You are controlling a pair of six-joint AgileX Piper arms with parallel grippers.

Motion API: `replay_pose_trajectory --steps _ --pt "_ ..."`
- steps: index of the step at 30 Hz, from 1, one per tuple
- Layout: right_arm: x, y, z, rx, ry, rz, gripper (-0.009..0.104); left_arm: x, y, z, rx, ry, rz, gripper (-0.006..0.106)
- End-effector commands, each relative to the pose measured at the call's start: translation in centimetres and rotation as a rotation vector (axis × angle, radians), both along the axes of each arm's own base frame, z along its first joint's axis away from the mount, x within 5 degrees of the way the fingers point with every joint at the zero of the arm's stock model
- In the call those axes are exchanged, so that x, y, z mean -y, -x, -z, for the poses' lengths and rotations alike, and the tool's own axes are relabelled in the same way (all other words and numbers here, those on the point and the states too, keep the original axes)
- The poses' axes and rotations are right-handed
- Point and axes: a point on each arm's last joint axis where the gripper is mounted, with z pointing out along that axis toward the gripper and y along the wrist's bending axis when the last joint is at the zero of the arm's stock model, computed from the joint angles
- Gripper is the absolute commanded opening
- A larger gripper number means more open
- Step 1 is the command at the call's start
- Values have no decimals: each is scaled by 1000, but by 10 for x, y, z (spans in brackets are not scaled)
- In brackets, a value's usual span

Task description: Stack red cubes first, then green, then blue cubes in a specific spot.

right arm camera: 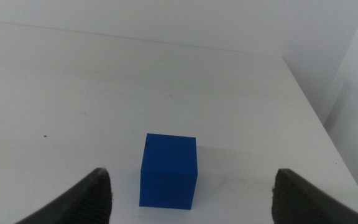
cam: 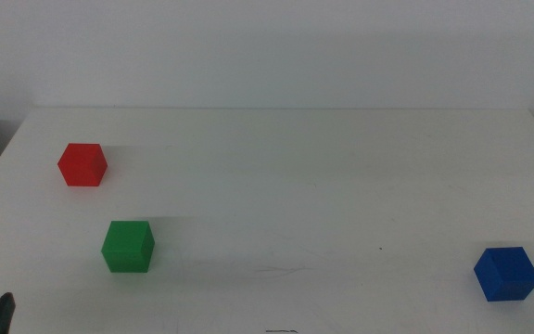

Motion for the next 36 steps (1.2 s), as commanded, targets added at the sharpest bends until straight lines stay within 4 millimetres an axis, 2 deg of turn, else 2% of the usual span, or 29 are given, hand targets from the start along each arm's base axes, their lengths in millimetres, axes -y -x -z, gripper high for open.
replay_pose_trajectory --steps 1,5,6,11,16,21,26,31,36 --pt "1 1 -14 118 16 9 66 1 -1 -27 94 15 6 92" --pt "1 1 -14 118 16 9 66 0 -15 -62 -30 15 1 92" --pt "1 1 -14 118 16 9 66 0 -28 -90 -117 14 -3 92" --pt "1 1 -14 118 16 9 66 0 -62 -142 -341 64 -31 92" --pt "1 1 -14 118 16 9 66 -1 -95 -175 -594 133 -84 92" --pt "1 1 -14 118 16 9 66 -1 -136 -188 -764 168 -125 92" --pt "1 1 -14 118 16 9 66 1 -180 -184 -854 173 -118 92" --pt "1 1 -14 118 16 9 66 1 -237 -180 -946 142 -110 92" --pt "1 1 -14 118 16 9 66 -8 -289 -170 -1007 121 -82 92"
